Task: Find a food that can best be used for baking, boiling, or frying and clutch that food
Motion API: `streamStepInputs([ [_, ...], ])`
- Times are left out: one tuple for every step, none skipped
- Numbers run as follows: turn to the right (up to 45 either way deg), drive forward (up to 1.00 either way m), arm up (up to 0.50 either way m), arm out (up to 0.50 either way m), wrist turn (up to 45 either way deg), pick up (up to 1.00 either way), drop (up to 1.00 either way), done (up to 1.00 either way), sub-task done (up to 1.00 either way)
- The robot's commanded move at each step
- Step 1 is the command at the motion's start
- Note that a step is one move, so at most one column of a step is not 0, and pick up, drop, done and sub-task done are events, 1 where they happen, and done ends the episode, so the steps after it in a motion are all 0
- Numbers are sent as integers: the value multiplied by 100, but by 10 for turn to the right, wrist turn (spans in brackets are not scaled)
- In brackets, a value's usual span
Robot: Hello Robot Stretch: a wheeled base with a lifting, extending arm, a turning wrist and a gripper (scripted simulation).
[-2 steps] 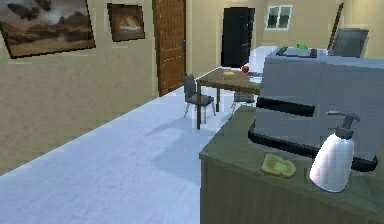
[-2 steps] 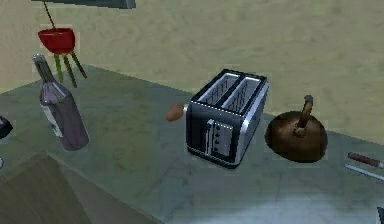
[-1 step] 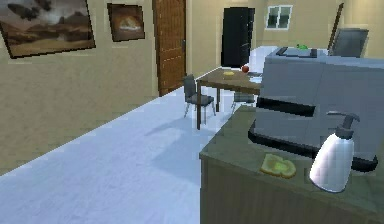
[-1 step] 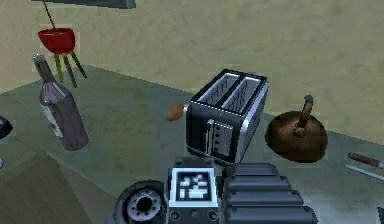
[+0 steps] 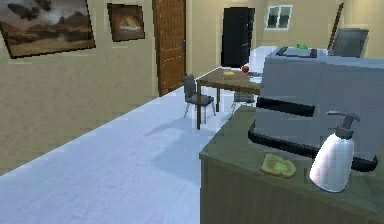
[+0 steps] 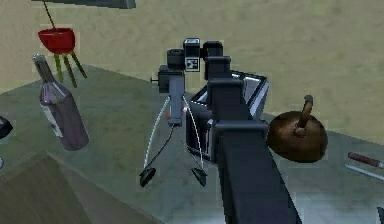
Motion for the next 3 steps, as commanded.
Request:
streamStepInputs([
  [0, 0, 0, 0, 450, 0, 0, 0, 0],
  [0, 0, 0, 0, 450, 0, 0, 0, 0],
  [0, 0, 0, 0, 450, 0, 0, 0, 0],
])
